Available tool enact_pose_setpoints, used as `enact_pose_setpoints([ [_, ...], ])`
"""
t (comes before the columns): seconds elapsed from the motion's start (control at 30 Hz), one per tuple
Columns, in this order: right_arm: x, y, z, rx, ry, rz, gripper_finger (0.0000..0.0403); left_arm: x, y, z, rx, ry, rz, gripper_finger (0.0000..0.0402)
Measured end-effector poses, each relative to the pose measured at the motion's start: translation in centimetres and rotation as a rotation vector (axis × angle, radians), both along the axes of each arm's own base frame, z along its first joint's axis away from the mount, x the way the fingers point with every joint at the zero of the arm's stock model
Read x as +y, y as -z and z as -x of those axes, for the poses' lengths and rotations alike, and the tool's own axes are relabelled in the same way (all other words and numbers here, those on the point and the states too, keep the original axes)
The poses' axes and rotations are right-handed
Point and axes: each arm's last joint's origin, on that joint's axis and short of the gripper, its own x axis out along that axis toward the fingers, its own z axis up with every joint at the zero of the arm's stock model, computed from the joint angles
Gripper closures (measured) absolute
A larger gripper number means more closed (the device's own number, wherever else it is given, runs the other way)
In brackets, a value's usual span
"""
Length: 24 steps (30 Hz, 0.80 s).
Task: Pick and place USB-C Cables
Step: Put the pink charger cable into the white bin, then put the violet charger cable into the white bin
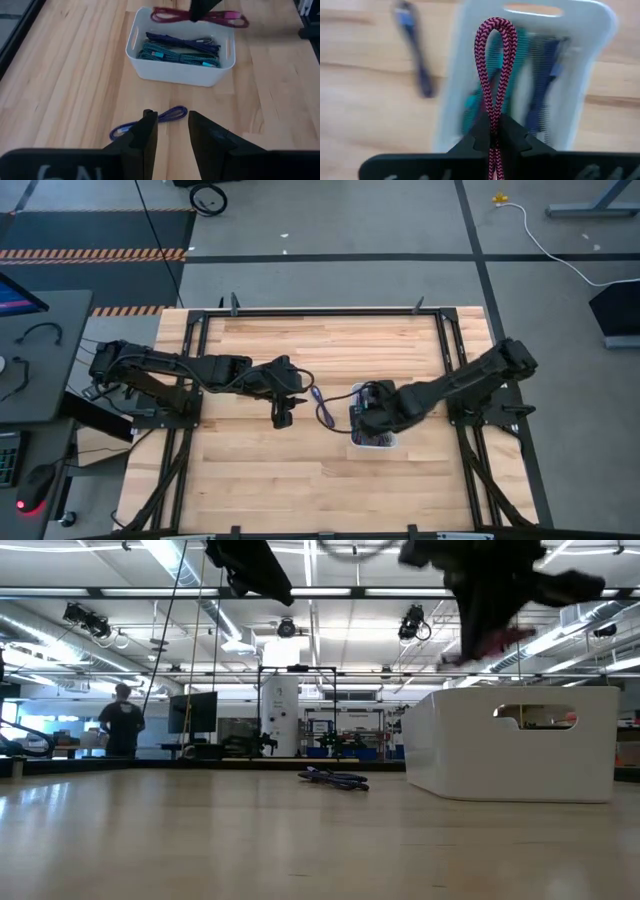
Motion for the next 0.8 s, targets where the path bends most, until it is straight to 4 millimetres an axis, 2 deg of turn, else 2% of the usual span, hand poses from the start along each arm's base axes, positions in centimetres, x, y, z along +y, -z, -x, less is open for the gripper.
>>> enact_pose_setpoints([
  [0.2, -2.1, 4.3, 0.0, 0.175, 0.073, -0.047, 0.0383, 0.0, 0.3, 0.3, 0.048, -0.002, -0.003, 0.0285],
  [0.33, -3.3, 5.9, 0.5, 0.238, 0.112, -0.091, 0.037, 0.0, 0.5, 0.4, 0.064, -0.003, -0.003, 0.0285],
  [0.6, -4.0, 6.5, 0.5, 0.239, 0.109, -0.114, 0.0352, 0.0, 0.2, 0.2, 0.033, -0.006, 0.003, 0.0285],
  [0.8, -4.1, 6.0, 0.8, 0.247, 0.053, -0.101, 0.0296, 0.0, 0.0, 0.0, -0.008, -0.007, 0.009, 0.0285],
])
